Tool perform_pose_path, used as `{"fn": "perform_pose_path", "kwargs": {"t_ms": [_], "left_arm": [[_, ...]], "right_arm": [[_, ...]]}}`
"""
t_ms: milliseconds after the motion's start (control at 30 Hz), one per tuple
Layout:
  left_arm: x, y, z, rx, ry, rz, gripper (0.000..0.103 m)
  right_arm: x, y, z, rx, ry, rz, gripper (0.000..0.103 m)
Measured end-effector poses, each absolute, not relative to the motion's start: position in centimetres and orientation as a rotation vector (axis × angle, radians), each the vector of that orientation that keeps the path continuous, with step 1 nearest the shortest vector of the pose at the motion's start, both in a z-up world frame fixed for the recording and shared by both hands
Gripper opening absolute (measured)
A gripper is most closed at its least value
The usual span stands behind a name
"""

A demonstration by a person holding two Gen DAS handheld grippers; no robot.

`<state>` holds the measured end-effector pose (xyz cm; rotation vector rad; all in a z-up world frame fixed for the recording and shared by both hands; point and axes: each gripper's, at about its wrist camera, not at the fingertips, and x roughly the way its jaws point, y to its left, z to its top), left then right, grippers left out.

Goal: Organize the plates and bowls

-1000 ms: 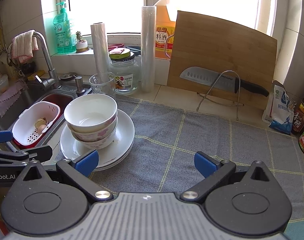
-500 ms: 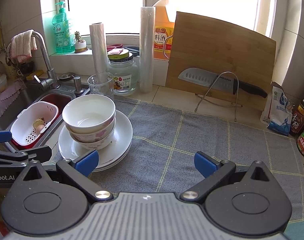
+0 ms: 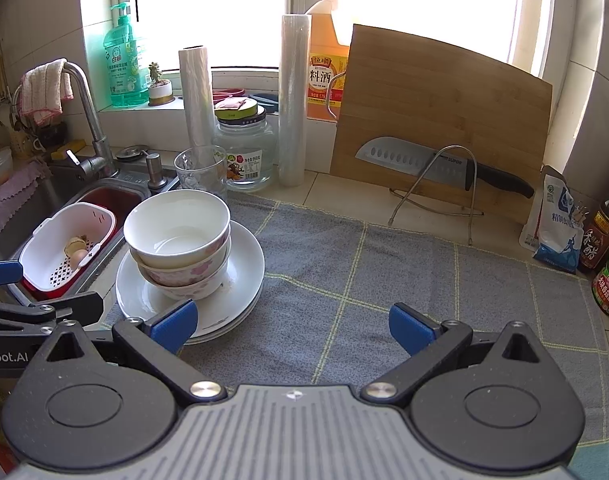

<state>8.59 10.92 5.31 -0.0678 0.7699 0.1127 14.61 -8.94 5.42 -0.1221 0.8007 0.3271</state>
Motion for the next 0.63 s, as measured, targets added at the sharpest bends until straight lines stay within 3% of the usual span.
{"fn": "perform_pose_path", "kwargs": {"t_ms": [633], "left_arm": [[8.87, 11.26, 5.42, -0.073, 0.766, 0.092, 0.102]], "right_arm": [[14.8, -8.93, 5.67, -0.125, 0.796, 0.32, 0.103]]}}
